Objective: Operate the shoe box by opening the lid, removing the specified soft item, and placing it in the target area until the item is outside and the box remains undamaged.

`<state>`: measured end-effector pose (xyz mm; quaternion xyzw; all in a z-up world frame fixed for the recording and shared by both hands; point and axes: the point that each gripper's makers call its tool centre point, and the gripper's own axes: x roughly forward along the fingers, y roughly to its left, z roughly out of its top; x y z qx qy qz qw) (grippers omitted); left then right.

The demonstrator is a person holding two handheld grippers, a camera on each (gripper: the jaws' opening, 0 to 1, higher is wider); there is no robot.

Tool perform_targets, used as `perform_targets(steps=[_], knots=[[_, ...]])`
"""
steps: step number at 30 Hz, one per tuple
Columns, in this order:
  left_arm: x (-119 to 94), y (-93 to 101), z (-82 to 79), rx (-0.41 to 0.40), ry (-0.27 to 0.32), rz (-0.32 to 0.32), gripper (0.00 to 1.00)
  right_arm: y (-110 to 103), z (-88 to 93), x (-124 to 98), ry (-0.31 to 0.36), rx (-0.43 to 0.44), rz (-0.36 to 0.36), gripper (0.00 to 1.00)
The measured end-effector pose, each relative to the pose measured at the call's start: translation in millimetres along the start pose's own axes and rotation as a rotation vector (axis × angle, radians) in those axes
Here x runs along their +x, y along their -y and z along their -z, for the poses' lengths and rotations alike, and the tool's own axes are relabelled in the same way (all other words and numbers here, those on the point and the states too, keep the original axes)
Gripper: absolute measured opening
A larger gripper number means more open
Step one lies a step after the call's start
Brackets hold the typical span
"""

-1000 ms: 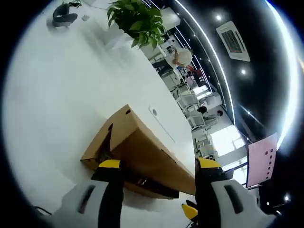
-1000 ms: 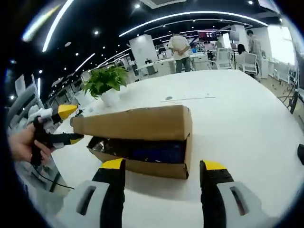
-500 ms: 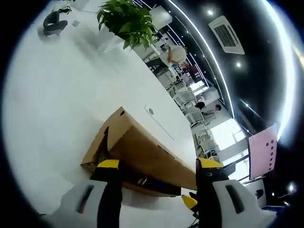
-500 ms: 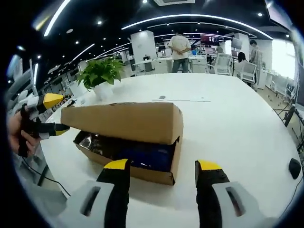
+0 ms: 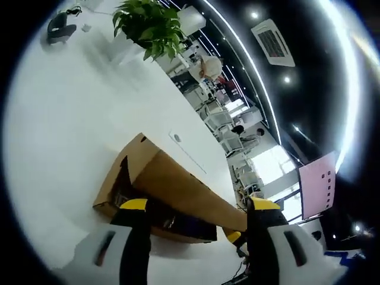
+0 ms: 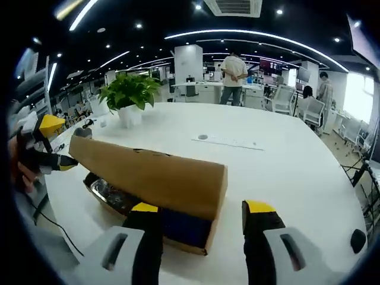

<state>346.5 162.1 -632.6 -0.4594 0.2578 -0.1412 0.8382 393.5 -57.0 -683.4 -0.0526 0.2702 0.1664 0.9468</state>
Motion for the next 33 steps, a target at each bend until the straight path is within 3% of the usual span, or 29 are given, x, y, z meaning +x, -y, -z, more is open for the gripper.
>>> perform_targets(steps=[7,10,13,20,24,31,33], knots=[[-4,3.4,10.7,0.106,-0.081,0.039,0.67,0,-16.9,5,0.04,-0.029,-0.003,0.51],[-5,2.6,7.5,0.156,-0.058,0.039,0.63,-1,-17.9,7,0.027,-0.034,-0.011,0.5],[-7,-0.2,8.1,0.183,-0.071,0.039,0.6,-1,-22.7,10,0.037,-0.042,-0.014,0.5],[-14,-12.3,7.3,0.37,-0.112,0.013,0.67,-4,-30.4,17,0.049,-0.066,-0.04,0.42],[-16,-22.1,7.2,0.405,-0.131,-0.021,0.68,-5,-35.1,18,0.065,-0.094,-0.035,0.4],[-17,-31.7,4.4,0.437,-0.121,-0.052,0.68,0,-46.6,22,0.097,-0.106,-0.005,0.39],[-18,-37.0,-0.2,0.483,-0.105,-0.083,0.65,-2,-49.8,26,0.091,-0.133,-0.021,0.4]])
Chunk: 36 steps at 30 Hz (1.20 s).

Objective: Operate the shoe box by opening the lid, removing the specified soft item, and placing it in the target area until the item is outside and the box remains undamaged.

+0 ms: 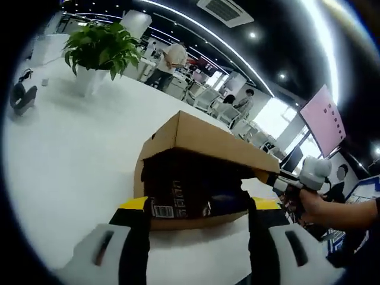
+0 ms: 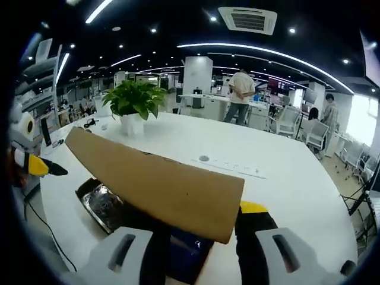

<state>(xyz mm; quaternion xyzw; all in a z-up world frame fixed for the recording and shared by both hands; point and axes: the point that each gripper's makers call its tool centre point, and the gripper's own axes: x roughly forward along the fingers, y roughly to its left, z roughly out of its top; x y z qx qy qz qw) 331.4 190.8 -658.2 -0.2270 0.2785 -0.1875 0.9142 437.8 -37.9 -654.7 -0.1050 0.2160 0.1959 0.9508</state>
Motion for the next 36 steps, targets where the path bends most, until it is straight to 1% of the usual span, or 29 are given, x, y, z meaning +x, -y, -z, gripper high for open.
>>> perform_targets(steps=[2,4,7,9,12,13,15,16,18,19,20,22,23,25,26,27,30,32,33,34,36], knots=[[0,-2.7,-2.1,0.022,0.009,-0.008,0.65,3,-4.3,2,0.003,-0.037,0.013,0.4],[1,-2.8,-2.0,0.018,0.001,-0.004,0.66,5,-8.7,2,0.01,-0.024,0.02,0.38],[1,-2.3,-5.3,0.037,0.01,0.002,0.68,9,-13.6,1,0.018,0.009,0.036,0.35],[1,-1.6,-5.9,0.067,0.0,0.008,0.69,13,-14.9,2,0.018,0.024,0.057,0.3],[2,0.5,-2.6,0.121,-0.03,0.023,0.63,18,-12.9,5,-0.005,0.035,0.075,0.24],[4,-0.9,-1.4,0.156,-0.039,0.018,0.63,22,-14.3,5,-0.004,0.039,0.087,0.21],[6,1.0,1.1,0.183,-0.049,0.03,0.63,29,-15.5,5,-0.007,0.05,0.117,0.13],[6,1.6,1.6,0.189,-0.051,0.03,0.64,30,-16.2,4,-0.009,0.061,0.123,0.1],[9,4.7,0.0,0.23,-0.03,0.045,0.71,36,-17.4,3,-0.018,0.086,0.133,0.06],[11,5.1,-0.7,0.276,-0.029,0.044,0.74,38,-17.6,2,-0.022,0.097,0.141,0.03],[14,5.3,3.9,0.343,-0.055,0.05,0.76,42,-17.7,1,-0.026,0.086,0.158,0.0],[17,8.4,9.5,0.395,-0.087,0.07,0.75,39,-18.1,0,-0.027,0.083,0.144,0.0],[19,10.2,10.3,0.423,-0.089,0.08,0.75,38,-18.6,0,-0.026,0.068,0.148,0.0],[22,9.6,14.0,0.472,-0.117,0.082,0.72,38,-18.9,-1,-0.023,0.068,0.153,0.0],[22,10.0,14.9,0.485,-0.124,0.087,0.7,38,-18.7,-1,-0.014,0.11,0.159,0.0],[24,9.6,17.4,0.525,-0.145,0.092,0.69,39,-18.3,-1,-0.015,0.119,0.161,0.0],[26,4.1,25.4,0.591,-0.21,0.083,0.67,39,-19.2,0,-0.024,0.079,0.166,0.0],[27,-2.8,30.2,0.634,-0.246,0.079,0.64,40,-19.7,0,-0.026,0.086,0.165,0.0],[26,-7.3,32.9,0.665,-0.274,0.071,0.62,40,-19.8,0,-0.029,0.09,0.163,0.0],[25,-10.8,34.9,0.68,-0.3,0.065,0.57,39,-20.1,0,-0.03,0.093,0.161,0.0],[25,-11.6,34.8,0.684,-0.31,0.076,0.48,39,-19.7,0,-0.031,0.092,0.155,0.0]])
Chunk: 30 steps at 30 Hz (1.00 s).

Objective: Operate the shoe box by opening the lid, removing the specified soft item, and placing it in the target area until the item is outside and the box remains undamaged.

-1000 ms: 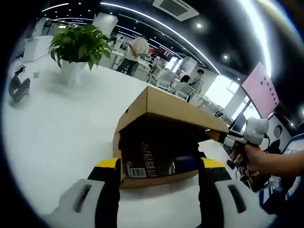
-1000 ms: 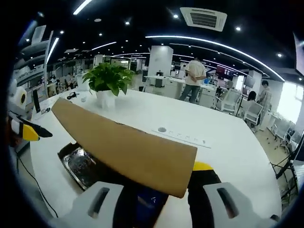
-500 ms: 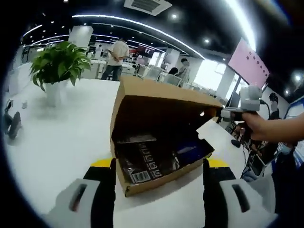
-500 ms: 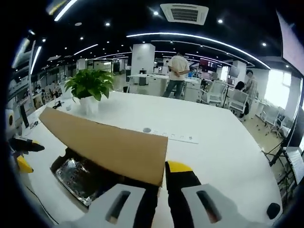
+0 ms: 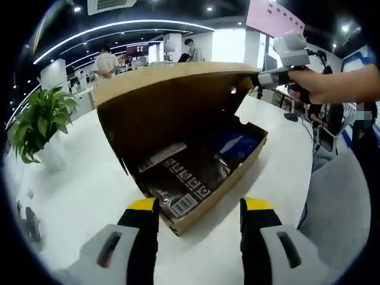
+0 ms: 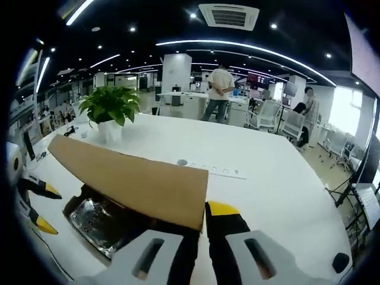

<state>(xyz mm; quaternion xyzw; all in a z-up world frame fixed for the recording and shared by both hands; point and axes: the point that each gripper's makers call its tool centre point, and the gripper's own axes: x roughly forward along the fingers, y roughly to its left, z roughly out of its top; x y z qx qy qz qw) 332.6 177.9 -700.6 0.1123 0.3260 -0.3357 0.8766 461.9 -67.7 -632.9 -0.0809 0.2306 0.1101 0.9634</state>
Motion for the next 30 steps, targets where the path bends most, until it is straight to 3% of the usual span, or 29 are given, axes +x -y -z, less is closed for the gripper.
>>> perform_targets(steps=[3,9,13,16,17,19,26,27,30], knots=[[-3,-0.6,-0.3,-0.028,-0.009,0.027,0.39,-1,0.1,-1,-0.002,0.013,-0.023,0.0],[4,-1.4,1.4,0.105,-0.055,0.028,0.38,-2,0.6,-2,-0.003,0.006,-0.025,0.0],[17,-11.6,18.6,0.237,-0.172,-0.014,0.3,-2,1.3,-2,-0.002,0.007,-0.036,0.01],[24,-0.4,19.0,0.272,-0.173,0.057,0.29,-3,0.8,-2,-0.006,-0.007,-0.053,0.02],[24,2.2,22.4,0.306,-0.2,0.083,0.29,-4,0.8,-2,-0.008,-0.011,-0.061,0.02],[27,-3.3,25.8,0.376,-0.231,0.07,0.26,-4,0.5,-2,-0.01,-0.017,-0.067,0.02],[36,-5.9,38.5,0.407,-0.327,0.123,0.13,-4,0.6,-3,-0.019,-0.016,-0.062,0.02],[37,-5.9,35.9,0.426,-0.31,0.126,0.13,-3,0.5,-3,-0.019,-0.017,-0.06,0.02],[42,-3.4,41.2,0.479,-0.341,0.154,0.14,-3,0.4,-2,-0.023,-0.013,-0.068,0.02]])
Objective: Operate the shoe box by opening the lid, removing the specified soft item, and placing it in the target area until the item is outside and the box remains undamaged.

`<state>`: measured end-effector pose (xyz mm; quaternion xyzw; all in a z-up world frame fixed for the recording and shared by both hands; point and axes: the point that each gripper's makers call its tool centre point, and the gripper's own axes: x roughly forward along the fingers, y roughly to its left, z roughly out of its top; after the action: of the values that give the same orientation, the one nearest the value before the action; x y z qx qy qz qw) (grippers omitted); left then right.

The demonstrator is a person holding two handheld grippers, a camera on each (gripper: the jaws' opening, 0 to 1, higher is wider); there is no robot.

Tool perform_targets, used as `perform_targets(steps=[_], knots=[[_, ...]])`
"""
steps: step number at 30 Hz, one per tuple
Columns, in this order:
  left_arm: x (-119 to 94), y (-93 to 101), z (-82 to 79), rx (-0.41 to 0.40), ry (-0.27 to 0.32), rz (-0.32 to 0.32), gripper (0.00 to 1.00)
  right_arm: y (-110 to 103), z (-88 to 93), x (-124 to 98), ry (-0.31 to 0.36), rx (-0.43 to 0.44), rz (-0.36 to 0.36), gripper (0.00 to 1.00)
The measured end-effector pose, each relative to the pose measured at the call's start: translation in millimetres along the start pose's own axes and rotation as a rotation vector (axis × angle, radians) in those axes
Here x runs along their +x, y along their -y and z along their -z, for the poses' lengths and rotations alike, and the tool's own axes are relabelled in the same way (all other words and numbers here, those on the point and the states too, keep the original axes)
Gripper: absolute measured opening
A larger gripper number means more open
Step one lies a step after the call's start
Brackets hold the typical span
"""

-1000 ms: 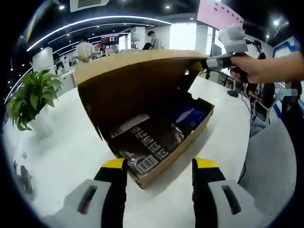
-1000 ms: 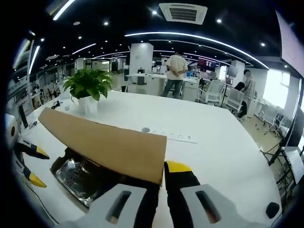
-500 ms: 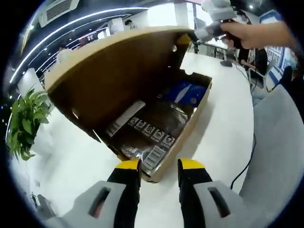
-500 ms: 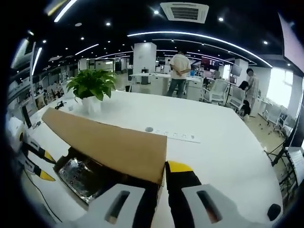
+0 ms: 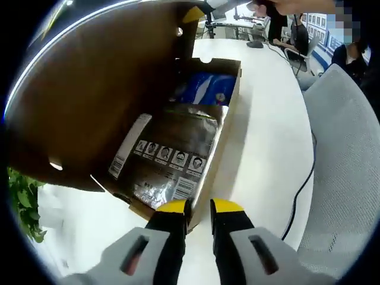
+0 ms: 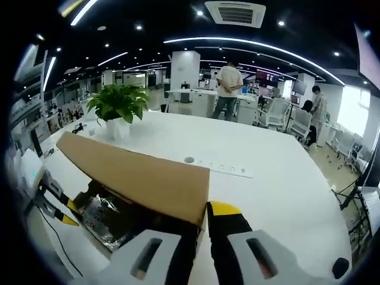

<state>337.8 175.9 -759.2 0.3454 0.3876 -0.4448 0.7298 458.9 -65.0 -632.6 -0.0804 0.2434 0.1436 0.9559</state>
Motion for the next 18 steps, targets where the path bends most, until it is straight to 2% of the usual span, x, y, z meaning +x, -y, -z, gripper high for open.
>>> perform_targets(steps=[10,15,18], knots=[[15,4.5,4.1,0.033,-0.042,0.087,0.15,-1,-0.9,0,-0.012,-0.025,0.001,0.02],[18,4.9,5.8,0.024,-0.04,0.099,0.15,-2,-2.2,-1,-0.013,-0.004,-0.001,0.02],[20,5.6,7.3,0.074,-0.047,0.097,0.13,-1,-1.9,-1,-0.012,0.004,-0.001,0.02]])
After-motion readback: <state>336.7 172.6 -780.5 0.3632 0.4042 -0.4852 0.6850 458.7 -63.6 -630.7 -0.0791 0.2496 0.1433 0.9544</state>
